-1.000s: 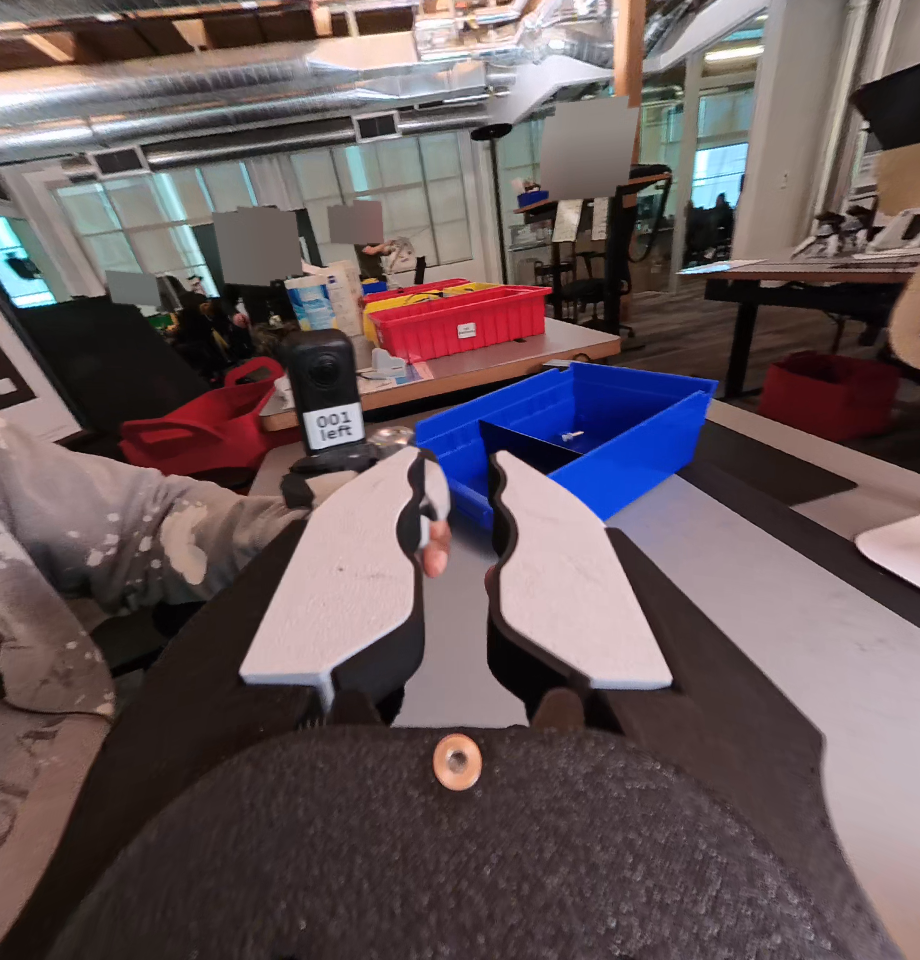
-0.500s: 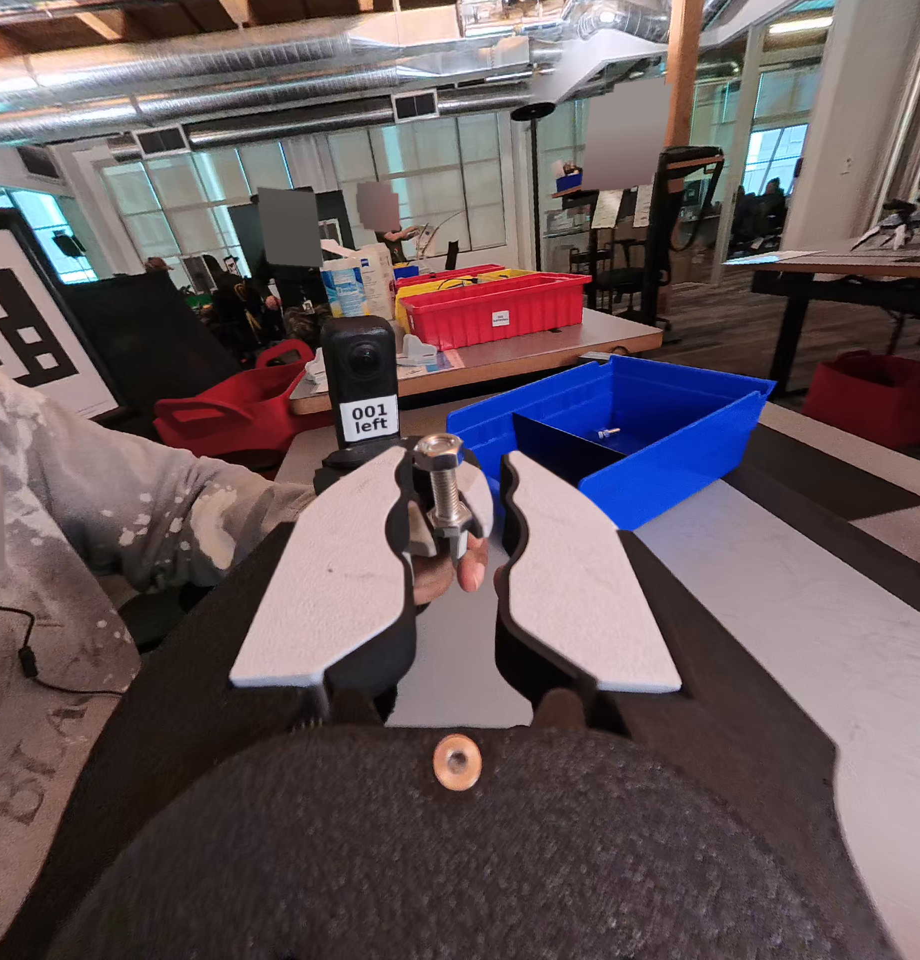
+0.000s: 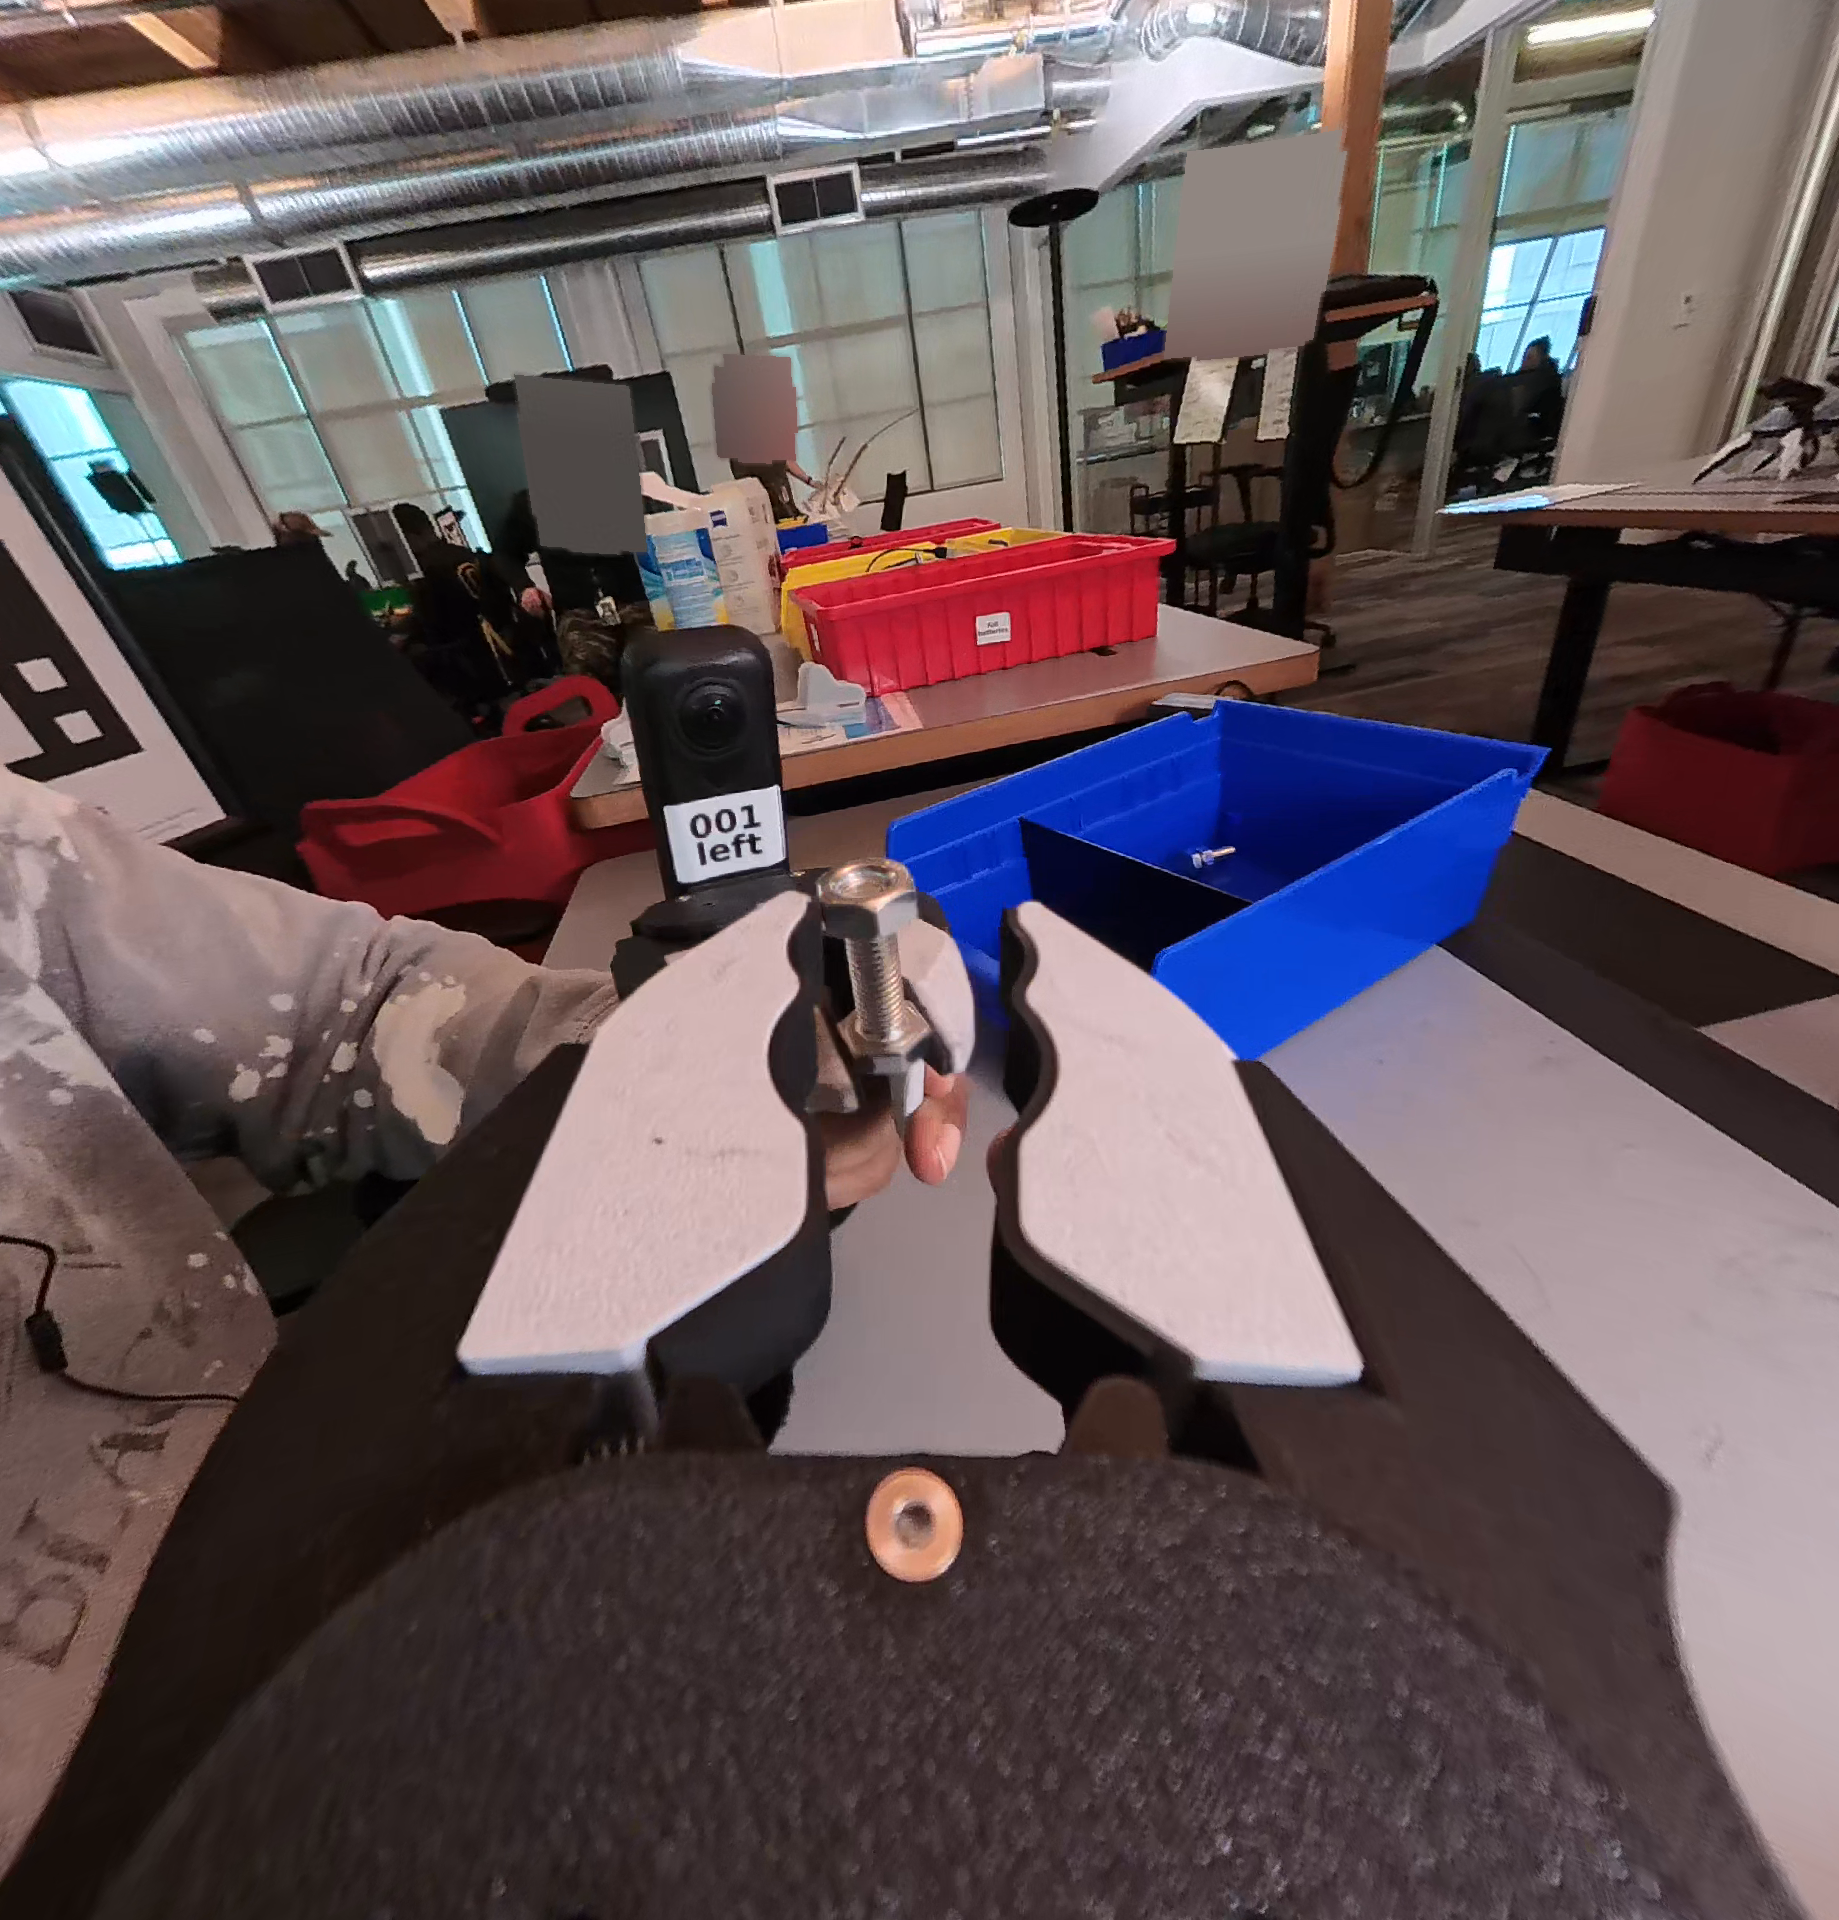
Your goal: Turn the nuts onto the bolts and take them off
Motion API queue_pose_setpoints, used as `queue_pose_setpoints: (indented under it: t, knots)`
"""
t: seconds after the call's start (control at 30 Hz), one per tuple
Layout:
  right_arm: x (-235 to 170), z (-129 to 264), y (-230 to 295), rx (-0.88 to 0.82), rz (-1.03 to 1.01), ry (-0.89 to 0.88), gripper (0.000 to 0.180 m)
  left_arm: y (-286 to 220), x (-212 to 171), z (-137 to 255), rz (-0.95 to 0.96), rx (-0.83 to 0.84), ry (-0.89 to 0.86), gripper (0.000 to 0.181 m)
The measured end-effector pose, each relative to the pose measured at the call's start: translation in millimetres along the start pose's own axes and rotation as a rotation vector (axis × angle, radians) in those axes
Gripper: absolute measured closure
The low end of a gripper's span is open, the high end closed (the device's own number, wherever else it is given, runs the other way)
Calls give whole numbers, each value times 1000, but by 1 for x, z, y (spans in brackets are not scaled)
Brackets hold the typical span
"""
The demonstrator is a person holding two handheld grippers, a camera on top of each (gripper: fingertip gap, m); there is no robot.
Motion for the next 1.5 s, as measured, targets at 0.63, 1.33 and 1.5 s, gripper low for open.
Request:
queue_pose_setpoints:
  t: [0.63, 1.33, 1.5]
  knots:
    - [5, 12, -11, -64, -23, -31, 154, 2, 4, 3, 3, 9, -35, 163]
    - [5, 5, -1, -46, 14, -34, 159, 0, 3, 2, -1, -5, -35, 163]
    - [9, 10, -2, -23, 21, -45, 153, 1, 3, 2, -4, 3, -36, 162]
Point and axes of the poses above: each gripper's, where its closed fingertips meet, z back along the fingers, x out of its top, y = z × x across the jaws, the point moved 10 cm from there along z, back along the fingers, and after that the axes turned 10 degrees about -y, right-handed, at the moved point
